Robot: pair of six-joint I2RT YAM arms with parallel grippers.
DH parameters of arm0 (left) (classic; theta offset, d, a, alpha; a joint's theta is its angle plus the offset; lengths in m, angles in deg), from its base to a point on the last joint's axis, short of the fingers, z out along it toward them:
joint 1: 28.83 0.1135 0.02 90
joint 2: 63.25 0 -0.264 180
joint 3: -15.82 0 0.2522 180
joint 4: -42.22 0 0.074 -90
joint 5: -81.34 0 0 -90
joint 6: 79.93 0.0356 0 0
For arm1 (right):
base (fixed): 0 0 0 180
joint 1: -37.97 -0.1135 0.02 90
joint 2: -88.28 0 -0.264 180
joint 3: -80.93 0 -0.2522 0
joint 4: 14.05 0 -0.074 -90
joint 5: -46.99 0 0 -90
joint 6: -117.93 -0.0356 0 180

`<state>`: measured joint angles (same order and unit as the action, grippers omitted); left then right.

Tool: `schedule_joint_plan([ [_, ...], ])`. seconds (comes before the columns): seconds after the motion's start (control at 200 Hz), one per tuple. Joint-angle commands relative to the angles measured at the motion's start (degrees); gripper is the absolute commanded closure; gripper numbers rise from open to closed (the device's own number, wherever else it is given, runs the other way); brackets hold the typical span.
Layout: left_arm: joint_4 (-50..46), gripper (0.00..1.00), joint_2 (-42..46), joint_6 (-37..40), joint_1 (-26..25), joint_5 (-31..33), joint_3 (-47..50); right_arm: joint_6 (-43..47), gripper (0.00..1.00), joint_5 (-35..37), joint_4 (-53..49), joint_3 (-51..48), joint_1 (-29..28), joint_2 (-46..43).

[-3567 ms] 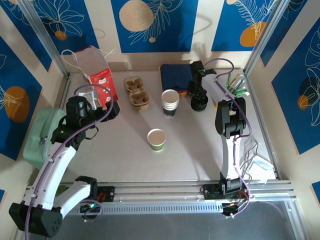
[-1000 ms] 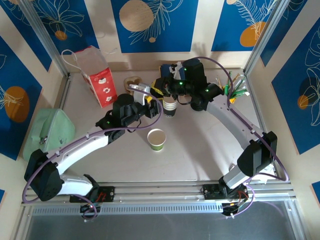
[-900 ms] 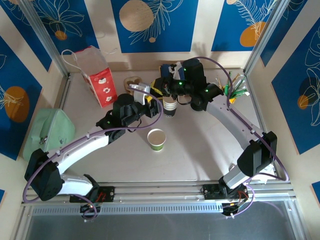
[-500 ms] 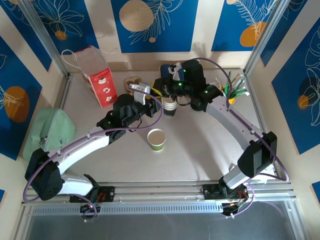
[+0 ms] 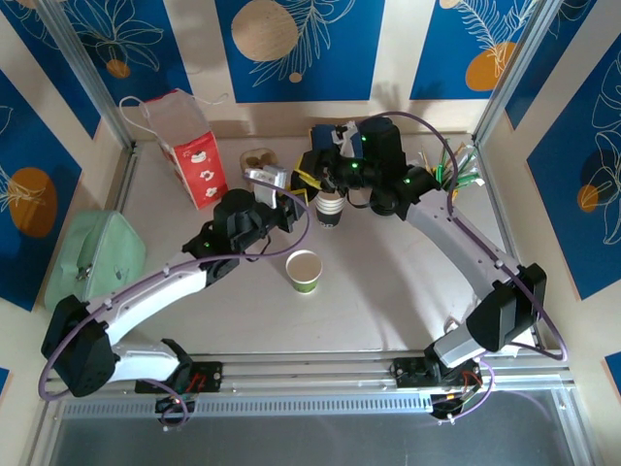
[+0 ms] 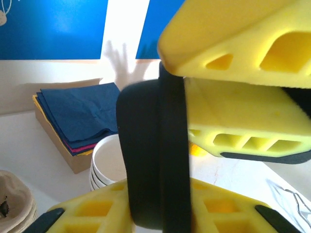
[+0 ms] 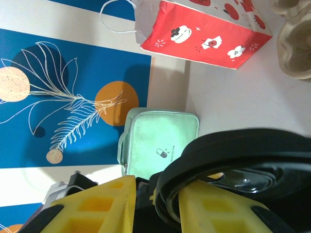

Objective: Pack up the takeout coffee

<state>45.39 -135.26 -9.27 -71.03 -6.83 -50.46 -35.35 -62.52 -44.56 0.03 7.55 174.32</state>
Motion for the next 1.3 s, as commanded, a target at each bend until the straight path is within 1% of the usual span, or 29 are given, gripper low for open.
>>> schedule_joint_plan([
  [0.0,-0.1,0.72,3.0,-1.4,0.5,-2.0,0.9,2.7,0.66,0.7,-3.3,0.3,1.4,-2.7],
  [0.07,-1.2,0.74,4.0,-2.1,1.0,-2.8,1.1,4.1,0.63,0.7,-4.5,0.6,2.1,-3.3],
  [0.205,-2.4,0.79,5.5,-3.4,1.9,-4.7,1.5,6.4,0.61,1.4,-6.9,1.2,3.7,-4.8],
  [0.36,-3.2,0.8,5.8,-4.6,2.6,-6.2,1.3,6.6,0.6,0.1,-6.0,-0.3,5.2,-6.7],
  [0.475,-5.9,0.81,6.0,-7.2,3.9,-7.5,0.1,13.0,0.59,-1.9,-7.3,1.1,6.0,-7.7],
  [0.585,-12.3,0.85,6.6,-11.2,6.2,-10.0,-2.0,22.0,0.56,-2.6,-9.9,1.8,7.0,-9.9],
  [0.675,-16.7,0.85,7.4,-14.8,9.0,-14.4,-3.0,31.6,0.56,-1.8,-9.1,-1.0,7.0,-13.2],
  [0.73,-19.7,0.85,7.9,-16.6,10.7,-17.2,-3.5,38.2,0.55,-1.0,-7.4,-4.2,6.6,-15.9],
  [0.805,-23.2,0.85,8.5,-18.8,13.0,-21.3,-4.3,46.0,0.55,3.0,-3.7,-10.0,5.3,-19.7],
  [0.925,-29.3,0.85,9.5,-21.8,15.7,-25.4,-5.7,57.7,0.53,7.9,3.3,-18.5,3.3,-24.9],
  [0.975,-31.2,0.86,9.7,-23.3,16.7,-27.0,-6.3,62.4,0.52,9.6,6.3,-21.8,2.0,-26.6],
  [1.075,-34.5,0.86,9.5,-26.5,18.3,-30.6,-7.4,72.8,0.52,15.4,10.5,-26.5,-1.5,-28.4],
  [1.191,-37.7,0.89,8.9,-29.8,19.5,-33.8,-8.4,86.6,0.51,13.4,11.5,-30.6,-5.4,-29.3],
  [1.216,-38.4,0.89,8.8,-30.6,19.7,-34.0,-8.5,88.5,0.51,14.6,12.1,-31.3,-6.6,-29.3],
  [1.266,-39.6,0.89,8.7,-31.9,19.9,-34.7,-8.7,91.3,0.51,19.3,13.9,-32.3,-8.8,-29.1],
  [1.296,-40.0,0.89,8.6,-32.5,20.0,-35.2,-8.9,93.1,0.52,20.1,14.6,-32.9,-9.7,-29.1],
])
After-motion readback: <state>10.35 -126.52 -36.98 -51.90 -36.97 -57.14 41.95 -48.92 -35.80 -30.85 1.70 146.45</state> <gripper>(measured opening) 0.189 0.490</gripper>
